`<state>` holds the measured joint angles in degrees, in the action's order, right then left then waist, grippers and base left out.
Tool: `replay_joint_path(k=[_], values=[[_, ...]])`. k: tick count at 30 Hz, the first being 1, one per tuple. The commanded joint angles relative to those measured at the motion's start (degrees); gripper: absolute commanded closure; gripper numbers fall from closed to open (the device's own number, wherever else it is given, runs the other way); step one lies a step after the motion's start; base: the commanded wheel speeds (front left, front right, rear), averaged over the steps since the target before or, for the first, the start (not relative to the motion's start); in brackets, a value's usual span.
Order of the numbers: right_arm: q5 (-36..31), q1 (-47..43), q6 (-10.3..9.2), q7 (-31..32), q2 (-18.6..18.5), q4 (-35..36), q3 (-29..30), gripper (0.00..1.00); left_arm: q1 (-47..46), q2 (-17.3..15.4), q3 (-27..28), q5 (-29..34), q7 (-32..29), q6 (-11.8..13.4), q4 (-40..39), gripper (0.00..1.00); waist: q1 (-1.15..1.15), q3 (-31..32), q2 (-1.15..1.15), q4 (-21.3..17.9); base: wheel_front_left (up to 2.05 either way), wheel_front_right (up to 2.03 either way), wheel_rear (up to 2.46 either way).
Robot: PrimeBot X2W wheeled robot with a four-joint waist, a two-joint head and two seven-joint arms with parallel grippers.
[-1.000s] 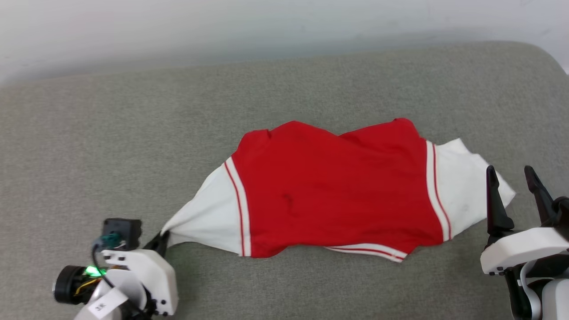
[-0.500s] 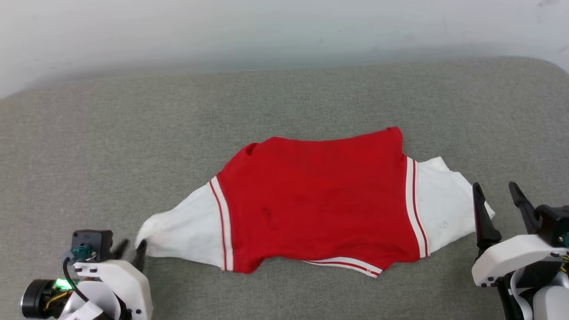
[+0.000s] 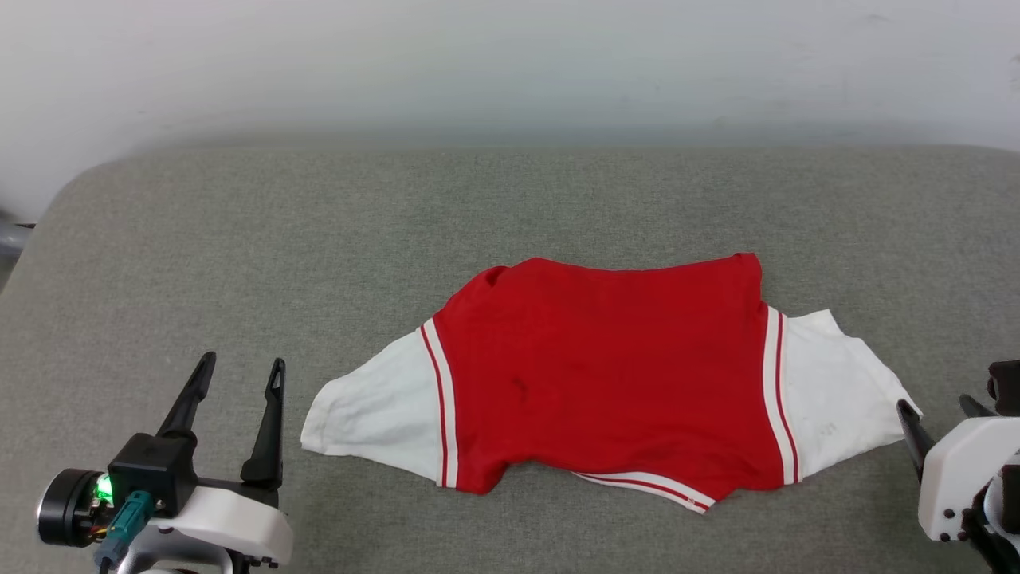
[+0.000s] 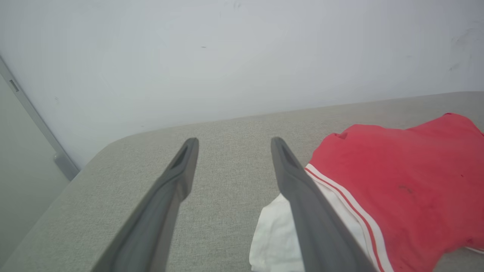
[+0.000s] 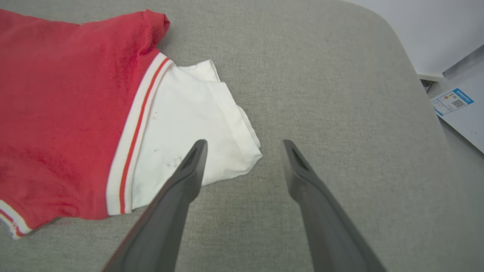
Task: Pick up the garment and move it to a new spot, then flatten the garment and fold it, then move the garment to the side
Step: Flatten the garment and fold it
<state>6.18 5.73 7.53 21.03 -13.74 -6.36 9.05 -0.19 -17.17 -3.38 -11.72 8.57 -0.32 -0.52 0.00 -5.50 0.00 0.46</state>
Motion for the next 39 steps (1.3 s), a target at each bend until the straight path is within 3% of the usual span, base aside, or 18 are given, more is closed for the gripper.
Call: replay_joint_path(k=[1,4,9,18,24,25,26,27,32,39], values=[[1.7,0.7,-0.08,4.1,-1.0,-0.8,0.3,0.0,0.8,0.4,-0.2,0.4,1.3,0.2,-0.7,0.0,0.0,-0.5,0.0,0.9,0.0,0.0,0.0],[3.5,2.5,-0.08,11.8,-3.4,-2.7,1.5,0.0,0.8,0.5,-1.0,0.5,2.2,-0.2,-1.0,0.0,0.0,-1.6,0.0,2.3,0.0,0.0,0.0],[4.4,4.9,-0.07,18.5,-5.7,-6.1,2.5,0.0,-0.8,0.7,-2.0,0.2,2.4,-0.8,-0.8,0.0,0.0,-3.5,0.0,4.6,0.0,0.0,0.0],[3.4,6.8,-0.07,18.9,-6.5,-12.1,2.6,0.0,-2.8,0.4,-2.7,-0.1,2.8,-1.0,0.4,0.0,0.0,-5.8,0.0,7.8,0.0,0.0,0.0],[3.1,6.0,-0.05,19.0,-5.0,-17.0,0.9,0.0,-3.3,0.3,-2.9,-0.6,2.9,-1.0,1.1,0.0,0.0,-6.4,0.0,8.5,0.0,0.0,0.0],[3.3,5.9,-0.05,19.2,-4.6,-17.7,0.5,0.11,-3.3,0.3,-2.9,-0.5,2.9,-1.0,1.3,0.0,0.0,-6.4,0.0,8.5,0.0,0.0,0.0],[3.5,5.9,-0.04,19.3,-4.3,-18.5,0.2,0.69,-3.3,0.2,-2.9,-0.6,2.9,-1.0,1.4,0.0,0.0,-6.4,0.0,8.5,0.0,0.0,0.0],[3.6,5.8,-0.04,19.1,-4.3,-19.1,-0.1,1.0,-3.3,0.2,-2.9,-0.7,2.8,-0.9,1.6,0.0,0.0,-6.2,0.0,8.4,0.0,0.0,0.0],[3.2,6.7,-0.1,16.9,-5.3,-19.6,0.9,1.0,-2.2,-0.1,-3.0,-1.6,1.7,-1.3,2.2,0.0,0.0,-4.6,0.0,7.1,0.0,0.0,0.0],[4.4,7.1,-0.09,14.7,-6.2,-12.7,2.8,1.0,-0.7,-1.0,-4.0,-4.1,-4.4,-2.8,2.3,0.0,0.0,-2.8,0.0,3.8,0.0,0.0,0.0]])
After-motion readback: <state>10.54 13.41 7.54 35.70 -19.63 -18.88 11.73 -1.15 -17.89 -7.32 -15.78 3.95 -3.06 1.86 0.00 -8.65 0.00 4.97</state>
